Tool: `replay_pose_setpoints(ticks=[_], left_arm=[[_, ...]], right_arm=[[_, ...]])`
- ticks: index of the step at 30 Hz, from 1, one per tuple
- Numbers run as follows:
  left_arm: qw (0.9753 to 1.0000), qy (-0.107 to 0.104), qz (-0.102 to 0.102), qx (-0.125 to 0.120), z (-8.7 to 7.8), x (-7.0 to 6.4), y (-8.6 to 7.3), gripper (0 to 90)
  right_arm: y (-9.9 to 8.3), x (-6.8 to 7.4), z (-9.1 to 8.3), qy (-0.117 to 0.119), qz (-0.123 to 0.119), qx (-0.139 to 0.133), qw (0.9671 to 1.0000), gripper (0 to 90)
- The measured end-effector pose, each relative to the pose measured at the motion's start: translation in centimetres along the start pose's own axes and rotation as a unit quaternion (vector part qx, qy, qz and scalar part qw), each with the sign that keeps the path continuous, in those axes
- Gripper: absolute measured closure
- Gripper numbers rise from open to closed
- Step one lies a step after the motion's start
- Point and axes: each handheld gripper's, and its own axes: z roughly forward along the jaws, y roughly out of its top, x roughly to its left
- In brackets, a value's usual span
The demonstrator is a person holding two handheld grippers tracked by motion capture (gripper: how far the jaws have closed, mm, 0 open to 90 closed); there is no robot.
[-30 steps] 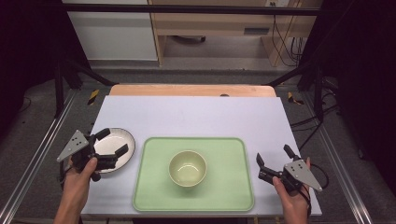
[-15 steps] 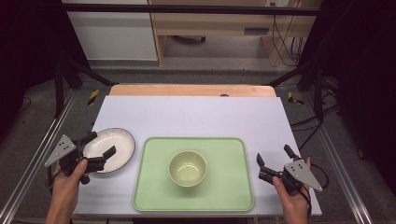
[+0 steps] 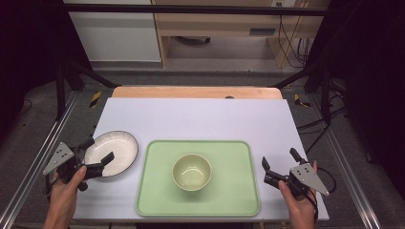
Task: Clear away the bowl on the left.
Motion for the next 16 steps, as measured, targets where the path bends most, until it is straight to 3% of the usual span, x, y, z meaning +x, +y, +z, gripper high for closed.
replay_pose_setpoints(ticks=[11, 16], left_arm=[[0.9999, 0.006, 0.002, 0.014, -0.34, -0.07, -0.96, 3.0], [0.9999, 0.006, -0.001, 0.009, -0.34, 0.03, -0.99, 3.1]], right_arm=[[-0.03, 0.03, 0.03, 0.0, 0.0, 0.001, 1.0, 3.1], [-0.01, 0.07, 0.07, 0.001, -0.002, 0.0, 1.0, 3.1]])
